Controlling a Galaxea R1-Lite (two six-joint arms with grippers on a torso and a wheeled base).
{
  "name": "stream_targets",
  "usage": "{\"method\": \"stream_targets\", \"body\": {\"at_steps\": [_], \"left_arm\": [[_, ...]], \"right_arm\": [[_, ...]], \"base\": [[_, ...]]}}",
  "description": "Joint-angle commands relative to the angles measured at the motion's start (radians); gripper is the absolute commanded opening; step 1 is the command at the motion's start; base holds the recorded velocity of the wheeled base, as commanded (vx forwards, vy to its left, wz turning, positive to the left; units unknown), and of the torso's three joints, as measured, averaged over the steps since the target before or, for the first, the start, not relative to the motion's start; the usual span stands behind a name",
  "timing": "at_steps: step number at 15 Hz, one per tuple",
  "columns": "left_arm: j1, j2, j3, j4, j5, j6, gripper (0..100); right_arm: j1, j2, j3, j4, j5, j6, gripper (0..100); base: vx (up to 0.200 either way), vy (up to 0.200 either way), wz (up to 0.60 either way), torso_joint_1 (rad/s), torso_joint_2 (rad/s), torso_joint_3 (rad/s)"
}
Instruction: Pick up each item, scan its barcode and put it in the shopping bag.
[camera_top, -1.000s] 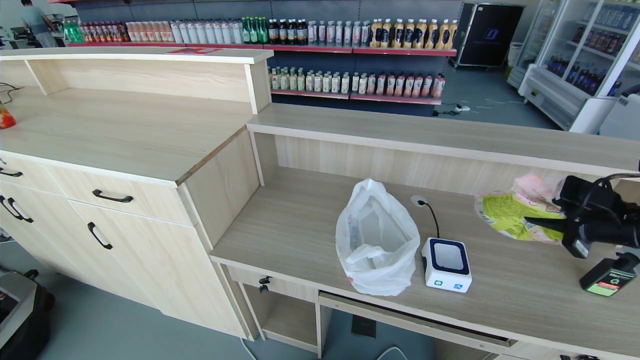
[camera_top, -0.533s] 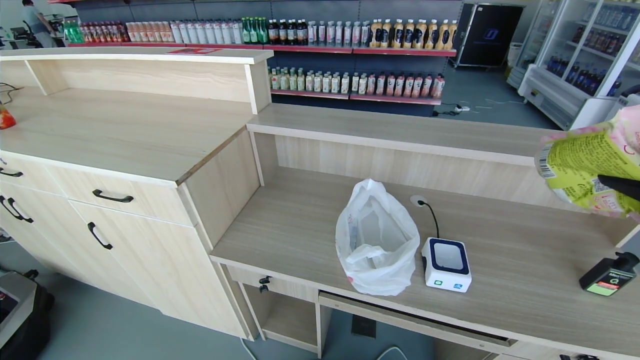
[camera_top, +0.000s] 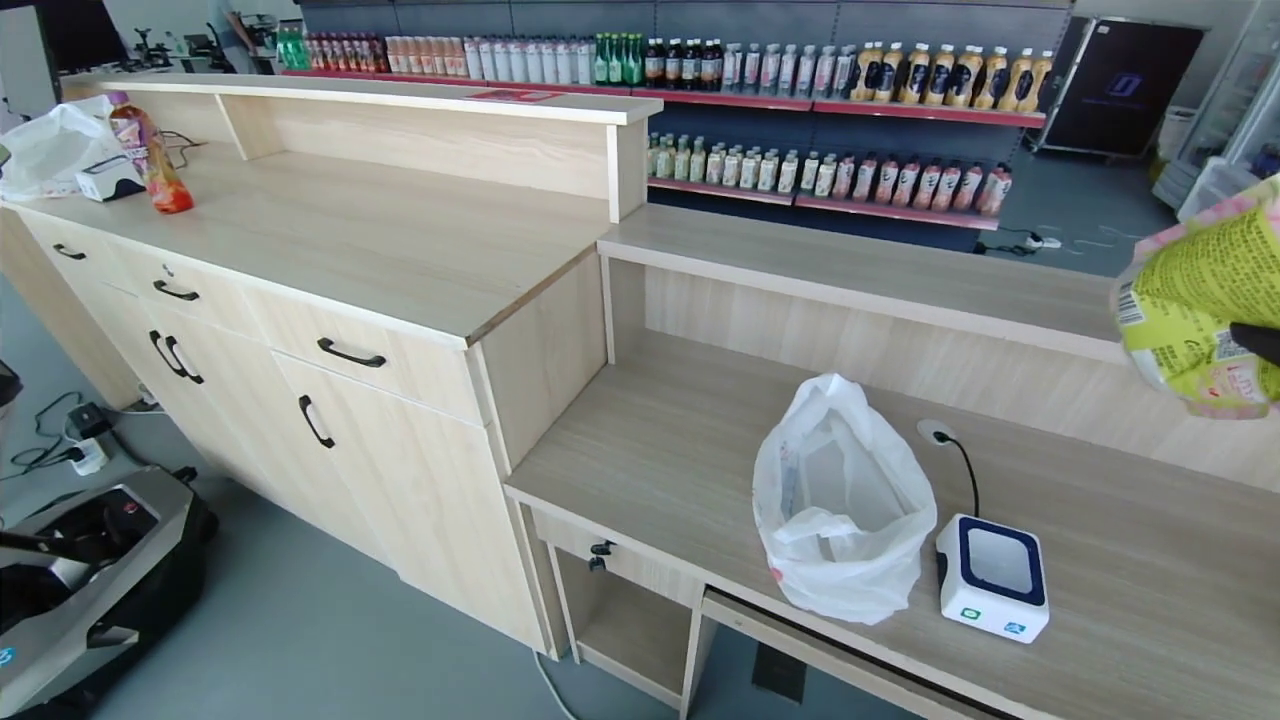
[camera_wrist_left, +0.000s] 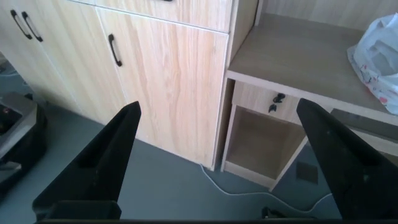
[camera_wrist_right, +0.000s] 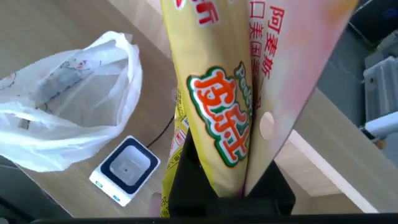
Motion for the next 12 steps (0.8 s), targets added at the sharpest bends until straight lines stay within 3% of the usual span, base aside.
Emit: {"method": "stream_targets", "body": {"at_steps": [1, 3, 12], "left_arm": [[0.000, 0.000, 0.000, 0.000, 0.000, 0.000, 100], [0.000, 0.000, 0.000, 0.000, 0.000, 0.000, 100], [0.000, 0.000, 0.000, 0.000, 0.000, 0.000, 100]], "right_arm": [[0.147, 0.129, -0.051, 0.012, -0.182, 0.219, 0], [0.167, 0.256, -0.054, 0.025, -0.300, 0.261, 0], [0.273, 0.684, -0.144, -0.002, -0.304, 0.512, 0]], "base": [[0.000, 0.000, 0.00, 0.000, 0.00, 0.000], [0.000, 0.000, 0.00, 0.000, 0.00, 0.000], [0.000, 0.000, 0.00, 0.000, 0.00, 0.000]]}}
